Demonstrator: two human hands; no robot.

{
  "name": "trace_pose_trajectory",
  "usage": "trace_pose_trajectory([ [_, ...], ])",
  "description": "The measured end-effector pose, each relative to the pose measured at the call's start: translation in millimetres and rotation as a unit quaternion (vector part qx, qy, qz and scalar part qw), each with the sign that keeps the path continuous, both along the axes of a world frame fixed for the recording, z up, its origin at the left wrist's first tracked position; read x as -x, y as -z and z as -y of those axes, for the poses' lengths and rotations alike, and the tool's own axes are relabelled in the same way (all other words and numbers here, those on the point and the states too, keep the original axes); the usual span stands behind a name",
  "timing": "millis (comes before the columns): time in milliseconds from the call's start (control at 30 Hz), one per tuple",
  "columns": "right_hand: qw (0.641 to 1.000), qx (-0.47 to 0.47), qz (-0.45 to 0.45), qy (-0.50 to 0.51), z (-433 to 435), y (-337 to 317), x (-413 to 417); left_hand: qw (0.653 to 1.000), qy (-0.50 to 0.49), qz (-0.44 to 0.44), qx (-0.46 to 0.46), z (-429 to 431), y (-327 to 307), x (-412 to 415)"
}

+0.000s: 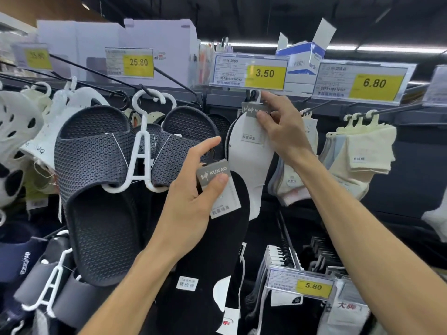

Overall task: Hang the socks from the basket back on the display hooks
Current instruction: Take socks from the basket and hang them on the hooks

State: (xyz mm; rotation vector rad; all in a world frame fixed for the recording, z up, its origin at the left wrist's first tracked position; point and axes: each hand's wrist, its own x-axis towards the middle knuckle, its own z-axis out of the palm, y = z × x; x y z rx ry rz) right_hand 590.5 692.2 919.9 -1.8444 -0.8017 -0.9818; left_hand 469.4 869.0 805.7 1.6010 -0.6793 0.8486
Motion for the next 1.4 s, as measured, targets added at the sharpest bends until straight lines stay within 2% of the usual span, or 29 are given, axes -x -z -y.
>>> trace_pose_trajectory([
  [133,0.999,0.033,0.024,0.014,2.3,-5.9,2.0,1.0,0.018,-0.007,0.003,4.4,0.0,-0.8],
  [433,0.999,0.035,-0.024,-0.004,-3.3,-4.7,-0.7,1.0,0.017,-0.013,0.011,3.0,-3.6,4.0],
  [567,0.997,0.043,-0.031,0.057,-6.8,-0.7,6.4,1.0,0.012,-0.007,0.014,0.7,-7.1,6.1],
  [667,0.993,0.03,0.023,0.111,-7.7,15.3,28.5,0.999,0.025,-0.007,0.032,0.3,-8.9,4.8],
  [767,0.997,-0.021,0.069,0.019,-6.1,43.7,65.8,0.998,0.036,-0.009,0.055,0.2,-8.2,1.6],
  [867,0.995,0.032,-0.021,-0.092,-2.9,66.6,99.2,0.998,0.029,0.0,0.059,3.9,-10.4,-3.2],
  [967,0.986,0.082,-0.063,-0.129,2.0,71.2,107.6,0.997,0.039,0.005,0.061,11.9,-15.8,-8.0],
  [1033,0.984,0.084,-0.071,-0.137,8.3,67.4,104.0,0.998,0.035,0.01,0.051,16.8,-18.1,-10.4],
  [1100,0.985,0.057,-0.088,-0.138,16.2,61.2,97.7,0.998,0.025,0.006,0.051,19.9,-15.9,-12.8],
  [1167,0.986,-0.01,-0.097,-0.138,24.3,52.4,90.0,0.998,0.015,-0.011,0.06,22.8,-6.3,-13.9],
  [1233,0.987,-0.085,-0.092,-0.105,29.5,38.9,79.9,0.999,-0.012,-0.032,0.025,28.3,10.9,-12.0],
  [1300,0.987,-0.124,-0.086,-0.061,29.4,23.9,66.5,0.992,-0.089,-0.043,-0.081,34.7,33.2,-9.7],
  [1367,0.988,-0.129,-0.083,-0.029,23.9,11.7,52.9,0.961,-0.201,-0.043,-0.185,38.6,53.6,-8.0],
  [1400,0.989,-0.124,-0.083,-0.015,20.1,7.3,46.4,0.948,-0.237,-0.047,-0.205,39.3,60.8,-7.6],
])
